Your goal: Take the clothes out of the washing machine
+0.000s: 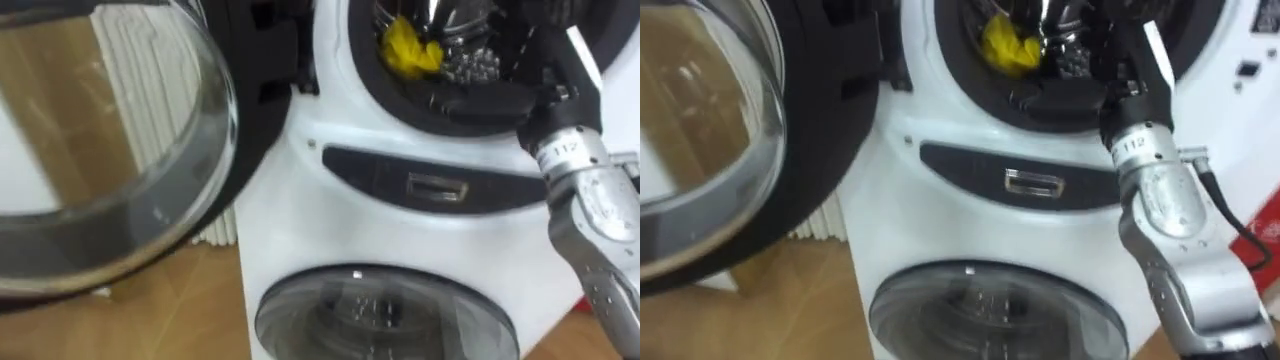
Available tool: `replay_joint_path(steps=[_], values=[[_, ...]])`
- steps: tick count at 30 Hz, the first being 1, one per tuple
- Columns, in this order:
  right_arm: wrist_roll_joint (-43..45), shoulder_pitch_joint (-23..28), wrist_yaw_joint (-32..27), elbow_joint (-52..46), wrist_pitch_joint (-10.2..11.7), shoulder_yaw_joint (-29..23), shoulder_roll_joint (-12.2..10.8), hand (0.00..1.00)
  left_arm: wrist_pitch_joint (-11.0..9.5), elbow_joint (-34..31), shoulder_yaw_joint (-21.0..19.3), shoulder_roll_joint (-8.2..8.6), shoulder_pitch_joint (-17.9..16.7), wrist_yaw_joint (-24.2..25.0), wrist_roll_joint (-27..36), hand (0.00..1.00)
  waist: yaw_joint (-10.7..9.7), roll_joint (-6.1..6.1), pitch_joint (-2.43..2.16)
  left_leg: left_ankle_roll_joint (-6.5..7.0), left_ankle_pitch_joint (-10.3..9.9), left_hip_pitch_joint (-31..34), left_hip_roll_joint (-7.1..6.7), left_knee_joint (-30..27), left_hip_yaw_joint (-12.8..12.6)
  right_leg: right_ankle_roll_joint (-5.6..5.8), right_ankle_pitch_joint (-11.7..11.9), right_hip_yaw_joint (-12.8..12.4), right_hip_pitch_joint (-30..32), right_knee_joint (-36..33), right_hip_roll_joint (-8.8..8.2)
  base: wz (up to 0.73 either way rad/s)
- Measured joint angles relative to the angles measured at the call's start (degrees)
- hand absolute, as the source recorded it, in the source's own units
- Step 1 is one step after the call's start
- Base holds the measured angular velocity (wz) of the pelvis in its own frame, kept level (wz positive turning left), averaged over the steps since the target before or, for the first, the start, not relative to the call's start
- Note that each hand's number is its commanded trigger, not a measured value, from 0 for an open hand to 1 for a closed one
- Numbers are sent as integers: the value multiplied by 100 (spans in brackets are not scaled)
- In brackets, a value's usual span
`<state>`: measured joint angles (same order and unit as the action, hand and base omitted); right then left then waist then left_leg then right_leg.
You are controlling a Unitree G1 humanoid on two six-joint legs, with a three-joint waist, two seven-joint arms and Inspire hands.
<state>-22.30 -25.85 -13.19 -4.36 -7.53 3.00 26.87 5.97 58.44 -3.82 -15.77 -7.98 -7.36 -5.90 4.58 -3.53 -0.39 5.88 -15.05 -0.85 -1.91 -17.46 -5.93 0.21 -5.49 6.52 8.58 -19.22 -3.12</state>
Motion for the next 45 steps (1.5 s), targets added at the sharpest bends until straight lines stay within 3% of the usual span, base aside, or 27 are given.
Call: replay_joint_path(steps=[1,3,6,9,13,16,18,24,29,33,38,45], values=[[-57,5,1,1,4,-16,31,0,8,16,-22,18,-64,-10,-6,0,7,79,7,-28,-21,-57,45,29,37,-1,23,3,-74,7,48,13],[-320,-7,8,-44,6,-54,64,0,18,0,-68,13,-213,-54,-50,0,35,112,-3,-113,-73,-232,162,187,52,-53,69,13,-302,288,199,-2],[-541,-12,18,-74,5,-290,91,0,186,-5,-69,64,-506,-112,-46,0,-42,121,-3,-214,-71,-317,278,366,127,-109,94,62,-451,567,346,6],[-559,-20,118,-89,8,-316,167,0,295,-29,-68,121,-576,-106,-56,0,-48,97,-5,-254,-41,-385,329,482,140,-121,87,62,-451,584,415,0],[-638,-39,370,111,7,-316,507,0,261,-140,-71,124,-506,-106,-65,0,-53,-63,51,-268,-33,-381,338,486,193,-138,75,146,-517,683,427,8],[-624,-57,491,245,1,-316,550,0,255,-154,-72,124,-509,-117,-56,0,-94,-196,68,-267,-33,-391,331,486,198,-141,74,156,-577,770,431,1],[-615,-58,577,336,-1,-316,551,0,265,-155,-70,128,-532,-118,-58,0,-107,-259,56,-267,-33,-388,329,486,198,-141,74,158,-577,777,430,0],[-411,-310,825,833,-76,-315,556,0,412,-179,-115,147,-624,-106,-221,0,-98,-278,45,-266,-34,-398,321,532,211,-146,77,205,-582,775,425,1],[-101,-825,1332,1632,-269,-274,669,0,539,-172,-572,160,-730,-96,-354,0,-94,-265,41,-268,-35,-438,322,566,248,-148,78,252,-632,766,424,4],[325,-827,1639,1741,-283,-238,671,0,665,-161,-728,146,-783,-91,-389,0,-107,-308,2,-266,-34,-441,311,564,248,-148,78,262,-633,765,418,0],[1040,-843,1996,2157,-334,-160,671,0,666,-110,-733,104,-710,-88,-389,0,-58,-416,-58,-264,-27,-454,306,559,292,-148,78,315,-659,764,406,1],[1391,-901,2248,2334,-401,-159,671,0,680,19,-735,104,-709,-37,-384,0,20,-477,-19,-264,-27,-485,301,562,316,-148,78,328,-705,766,403,0]])
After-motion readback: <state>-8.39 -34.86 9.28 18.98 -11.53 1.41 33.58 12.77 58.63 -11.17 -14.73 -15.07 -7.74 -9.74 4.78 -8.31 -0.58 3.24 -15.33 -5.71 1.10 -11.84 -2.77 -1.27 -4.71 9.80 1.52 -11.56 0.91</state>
